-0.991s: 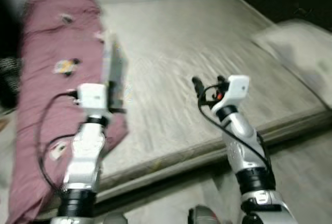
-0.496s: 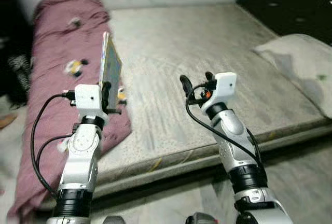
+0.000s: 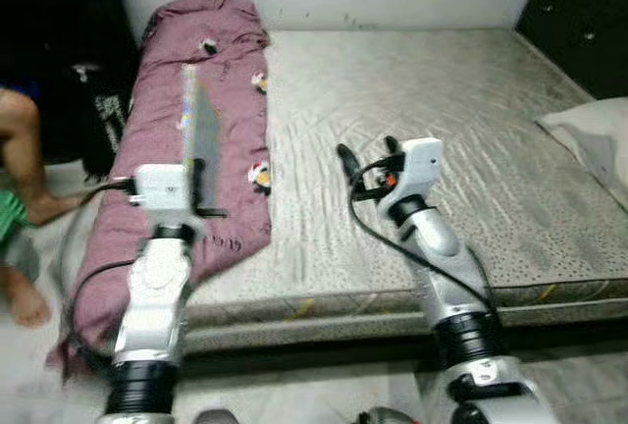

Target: Clean up the room

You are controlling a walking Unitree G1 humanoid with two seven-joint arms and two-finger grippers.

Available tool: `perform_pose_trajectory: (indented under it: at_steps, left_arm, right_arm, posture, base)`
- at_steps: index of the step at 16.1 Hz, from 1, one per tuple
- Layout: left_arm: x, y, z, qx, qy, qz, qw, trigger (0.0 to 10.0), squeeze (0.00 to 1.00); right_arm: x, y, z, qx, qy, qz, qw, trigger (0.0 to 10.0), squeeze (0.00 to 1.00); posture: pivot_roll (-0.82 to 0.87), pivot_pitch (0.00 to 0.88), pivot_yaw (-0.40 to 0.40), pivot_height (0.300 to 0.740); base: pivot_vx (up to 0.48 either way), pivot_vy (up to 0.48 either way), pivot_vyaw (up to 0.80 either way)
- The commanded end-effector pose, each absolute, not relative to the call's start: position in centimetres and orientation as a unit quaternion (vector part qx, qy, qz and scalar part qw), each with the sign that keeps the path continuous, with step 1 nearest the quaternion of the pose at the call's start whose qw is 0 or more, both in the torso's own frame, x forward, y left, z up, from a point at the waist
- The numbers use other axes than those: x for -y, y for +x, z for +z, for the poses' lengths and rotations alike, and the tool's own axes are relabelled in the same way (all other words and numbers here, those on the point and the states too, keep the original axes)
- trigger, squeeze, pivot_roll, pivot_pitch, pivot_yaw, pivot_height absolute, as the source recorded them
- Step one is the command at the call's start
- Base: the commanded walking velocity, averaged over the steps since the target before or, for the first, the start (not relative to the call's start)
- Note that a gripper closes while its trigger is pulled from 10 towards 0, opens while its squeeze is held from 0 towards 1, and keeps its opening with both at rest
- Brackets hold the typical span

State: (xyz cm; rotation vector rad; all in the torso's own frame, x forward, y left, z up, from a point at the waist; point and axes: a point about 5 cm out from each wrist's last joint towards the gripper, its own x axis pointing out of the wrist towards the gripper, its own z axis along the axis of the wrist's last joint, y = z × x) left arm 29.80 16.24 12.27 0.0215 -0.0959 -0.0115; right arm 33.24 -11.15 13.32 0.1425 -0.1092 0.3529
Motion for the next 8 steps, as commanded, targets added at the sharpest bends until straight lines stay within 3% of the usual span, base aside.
perform_pose_trajectory:
  at_steps: [1,8]
  left_arm:
    - [-16.79,29.89,13.0,0.067,0.012,0.002,0.998,10.0,0.0]
    - [-16.59,29.9,13.15,0.079,0.009,-0.008,0.997,10.0,0.0]
  right_arm:
    - [10.74,33.15,13.69,0.062,0.072,0.185,0.978,10.0,0.0]
    - [10.7,33.12,13.61,0.061,0.06,0.194,0.977,10.0,0.0]
  posture:
    - [-0.04,0.0,-0.017,0.74]
    - [-0.04,0.0,-0.021,0.74]
  base:
    - [0.0,0.0,0.0]
    - [0.0,0.0,0.0]
